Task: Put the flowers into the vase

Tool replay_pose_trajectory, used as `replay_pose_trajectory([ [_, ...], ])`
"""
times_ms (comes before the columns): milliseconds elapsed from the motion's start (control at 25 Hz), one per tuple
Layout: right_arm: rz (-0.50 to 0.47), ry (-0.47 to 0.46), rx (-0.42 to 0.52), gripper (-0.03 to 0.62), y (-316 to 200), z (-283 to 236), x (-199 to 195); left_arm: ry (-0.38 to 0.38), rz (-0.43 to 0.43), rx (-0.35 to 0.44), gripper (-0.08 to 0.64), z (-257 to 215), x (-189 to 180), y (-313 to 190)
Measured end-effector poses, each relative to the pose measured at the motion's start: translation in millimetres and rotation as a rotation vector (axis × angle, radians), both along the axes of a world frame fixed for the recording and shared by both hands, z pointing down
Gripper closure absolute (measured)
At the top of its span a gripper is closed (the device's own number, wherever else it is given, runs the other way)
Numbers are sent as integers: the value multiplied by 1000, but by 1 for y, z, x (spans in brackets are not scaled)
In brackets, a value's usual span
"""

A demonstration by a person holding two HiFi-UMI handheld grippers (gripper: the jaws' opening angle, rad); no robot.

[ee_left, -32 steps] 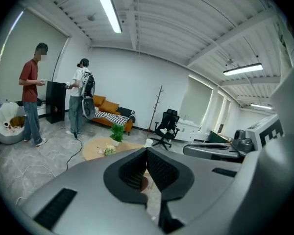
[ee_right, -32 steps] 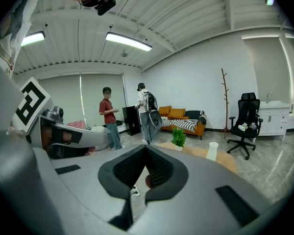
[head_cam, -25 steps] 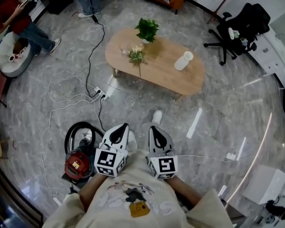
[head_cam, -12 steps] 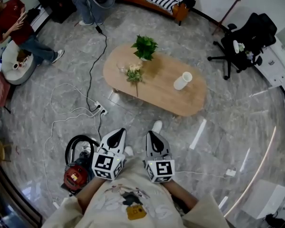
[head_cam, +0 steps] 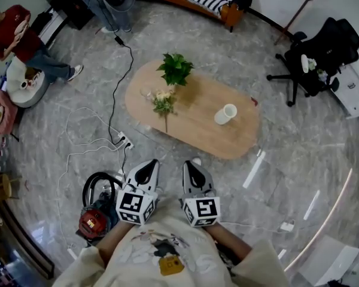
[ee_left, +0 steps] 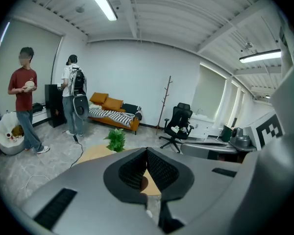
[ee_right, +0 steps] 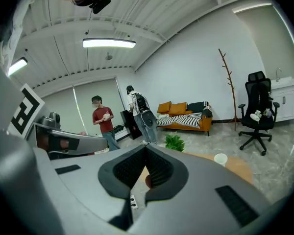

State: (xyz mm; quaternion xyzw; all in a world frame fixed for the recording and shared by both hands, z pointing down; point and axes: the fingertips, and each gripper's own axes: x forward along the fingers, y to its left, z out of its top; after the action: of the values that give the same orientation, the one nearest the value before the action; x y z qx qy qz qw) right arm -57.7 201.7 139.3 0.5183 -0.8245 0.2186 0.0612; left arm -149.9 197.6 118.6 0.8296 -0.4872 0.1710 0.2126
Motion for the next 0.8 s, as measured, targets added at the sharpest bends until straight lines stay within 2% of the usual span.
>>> replay_pose_trajectory([
  [200,-20,1,-20,588,-21,7,32,1,-8,-25,551,12,33,-23],
  [400,-57,5,-42,587,-28,16,44,-4,-21,-52,551,23,55,-38],
  [640,-49,-7,-76,588,-40,26,47,-13,4,-81,551,30,63,-50],
  [800,-24,-4,-56,588,-65,23,44,-15,27,-70,551,31,59,-73],
])
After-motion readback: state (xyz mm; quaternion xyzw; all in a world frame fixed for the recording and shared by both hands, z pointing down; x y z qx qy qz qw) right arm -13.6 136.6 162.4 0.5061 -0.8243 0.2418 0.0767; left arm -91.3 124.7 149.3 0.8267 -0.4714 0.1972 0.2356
